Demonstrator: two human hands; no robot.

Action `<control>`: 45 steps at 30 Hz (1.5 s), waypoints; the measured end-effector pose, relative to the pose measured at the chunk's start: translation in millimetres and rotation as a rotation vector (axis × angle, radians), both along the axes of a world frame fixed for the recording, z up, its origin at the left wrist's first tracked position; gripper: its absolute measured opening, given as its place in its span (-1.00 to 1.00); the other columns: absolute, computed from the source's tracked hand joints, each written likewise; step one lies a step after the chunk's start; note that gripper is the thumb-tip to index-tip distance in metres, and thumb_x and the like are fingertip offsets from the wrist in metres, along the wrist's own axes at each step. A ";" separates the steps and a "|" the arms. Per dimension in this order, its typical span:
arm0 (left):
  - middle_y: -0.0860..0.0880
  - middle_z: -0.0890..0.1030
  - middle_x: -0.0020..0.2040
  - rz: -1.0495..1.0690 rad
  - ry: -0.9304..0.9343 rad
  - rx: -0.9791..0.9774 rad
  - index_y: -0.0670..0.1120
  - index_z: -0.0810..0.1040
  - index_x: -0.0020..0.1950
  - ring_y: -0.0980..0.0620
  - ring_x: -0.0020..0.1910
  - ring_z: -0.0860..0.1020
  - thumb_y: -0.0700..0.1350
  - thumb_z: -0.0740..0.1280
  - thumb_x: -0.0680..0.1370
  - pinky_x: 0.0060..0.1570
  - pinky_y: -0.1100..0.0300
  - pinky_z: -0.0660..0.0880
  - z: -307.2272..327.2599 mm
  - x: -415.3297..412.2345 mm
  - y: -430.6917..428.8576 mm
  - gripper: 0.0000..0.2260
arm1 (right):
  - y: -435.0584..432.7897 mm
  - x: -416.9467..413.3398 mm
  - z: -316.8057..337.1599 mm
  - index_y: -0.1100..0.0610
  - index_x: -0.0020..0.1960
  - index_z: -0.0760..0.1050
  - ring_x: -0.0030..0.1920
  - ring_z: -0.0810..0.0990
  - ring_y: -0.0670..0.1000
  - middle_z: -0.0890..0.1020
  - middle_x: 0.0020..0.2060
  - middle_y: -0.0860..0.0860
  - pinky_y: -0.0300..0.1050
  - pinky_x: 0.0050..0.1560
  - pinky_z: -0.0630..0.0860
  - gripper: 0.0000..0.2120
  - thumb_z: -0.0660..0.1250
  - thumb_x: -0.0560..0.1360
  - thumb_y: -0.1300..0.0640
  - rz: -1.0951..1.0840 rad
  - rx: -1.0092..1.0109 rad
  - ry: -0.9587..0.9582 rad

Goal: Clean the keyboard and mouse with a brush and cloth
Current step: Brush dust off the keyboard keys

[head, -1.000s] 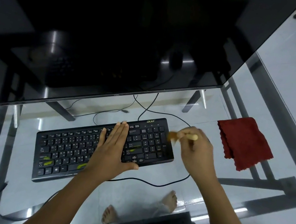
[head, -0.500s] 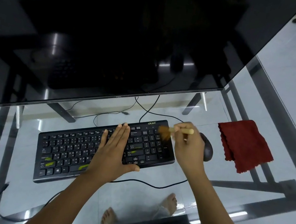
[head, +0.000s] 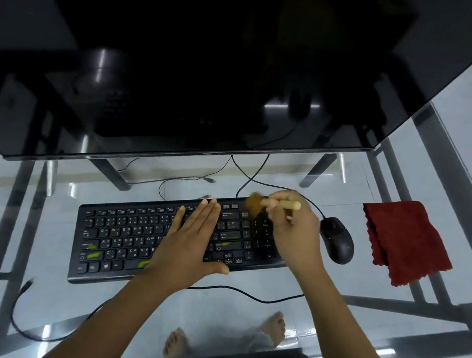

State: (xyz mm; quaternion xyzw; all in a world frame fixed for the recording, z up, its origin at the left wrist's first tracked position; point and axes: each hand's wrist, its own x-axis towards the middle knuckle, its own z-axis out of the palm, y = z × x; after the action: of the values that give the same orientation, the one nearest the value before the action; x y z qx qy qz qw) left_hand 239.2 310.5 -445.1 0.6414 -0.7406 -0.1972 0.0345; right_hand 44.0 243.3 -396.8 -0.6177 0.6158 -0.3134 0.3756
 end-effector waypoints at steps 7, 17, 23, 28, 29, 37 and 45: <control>0.02 -0.11 0.58 0.095 0.037 -0.070 -0.07 -0.14 0.57 0.14 0.52 -0.23 0.40 0.24 0.39 0.48 -0.05 -0.29 2.4 27.6 18.5 -0.01 | 33.1 27.2 2.8 0.10 0.03 0.57 -0.08 0.55 -0.09 0.53 -0.03 -0.07 -0.22 -0.03 0.49 -0.91 0.31 0.56 0.16 0.365 -0.115 0.125; -0.07 0.08 0.57 0.375 0.097 -0.207 -0.11 0.01 0.56 0.02 0.56 -0.02 0.39 0.12 0.46 0.50 -0.16 -0.06 0.1 94.0 69.4 -0.15 | 78.6 48.5 -0.4 0.01 -0.07 0.57 -0.08 0.59 -0.09 0.56 -0.08 -0.18 -0.09 -0.06 0.57 -0.91 0.30 0.56 0.13 0.529 -0.005 0.041; -0.07 0.06 0.58 0.526 0.218 -0.231 -0.05 -0.10 0.57 0.05 0.56 -0.09 0.37 0.16 0.43 0.50 -0.16 -0.11 -9.7 125.3 104.0 -0.12 | 80.1 63.3 2.0 0.00 -0.08 0.60 -0.08 0.64 -0.11 0.67 -0.08 -0.10 -0.08 0.01 0.59 -0.90 0.33 0.56 0.14 0.464 0.053 0.013; 0.05 -0.02 0.57 0.523 0.304 -0.173 0.07 -0.21 0.56 0.14 0.55 -0.12 0.44 0.21 0.36 0.50 -0.05 -0.19 -18.3 137.2 122.1 -0.03 | 73.6 86.1 4.6 0.03 0.00 0.59 -0.02 0.60 -0.14 0.63 -0.03 -0.05 -0.29 0.02 0.53 -0.89 0.31 0.56 0.19 0.254 -0.081 -0.013; 0.06 -0.01 0.57 0.508 0.311 -0.162 0.07 -0.21 0.56 0.13 0.55 -0.10 0.45 0.22 0.36 0.50 -0.03 -0.21 -20.8 137.4 123.6 -0.02 | 72.6 93.0 2.8 0.06 -0.01 0.58 -0.03 0.61 -0.13 0.64 -0.05 -0.04 -0.27 0.02 0.55 -0.90 0.30 0.57 0.19 0.279 -0.036 0.001; 0.03 0.12 0.56 0.488 0.353 -0.211 -0.01 -0.13 0.57 0.06 0.54 0.08 0.34 0.33 0.39 0.51 0.01 -0.23 -27.6 136.8 130.1 -0.03 | 96.4 146.7 -0.2 0.09 -0.03 0.58 -0.08 0.65 -0.08 0.67 -0.10 -0.02 -0.20 0.00 0.58 -0.91 0.29 0.58 0.20 0.351 0.077 -0.086; 0.02 0.16 0.55 0.497 0.351 -0.222 -0.01 -0.10 0.57 0.07 0.53 0.10 0.34 0.37 0.37 0.51 0.03 -0.19 -33.9 139.5 132.9 -0.02 | 97.0 164.4 -2.7 -0.05 -0.06 0.53 -0.13 0.69 -0.03 0.69 -0.15 -0.04 -0.17 -0.10 0.61 -0.85 0.27 0.59 0.17 0.191 0.070 -0.083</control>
State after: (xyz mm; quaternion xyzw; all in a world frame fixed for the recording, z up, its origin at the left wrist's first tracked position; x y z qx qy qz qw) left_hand 378.7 443.4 -479.0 0.7512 -0.5609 -0.2084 0.2787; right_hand 208.4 340.4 -399.5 -0.6466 0.5486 -0.2794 0.4504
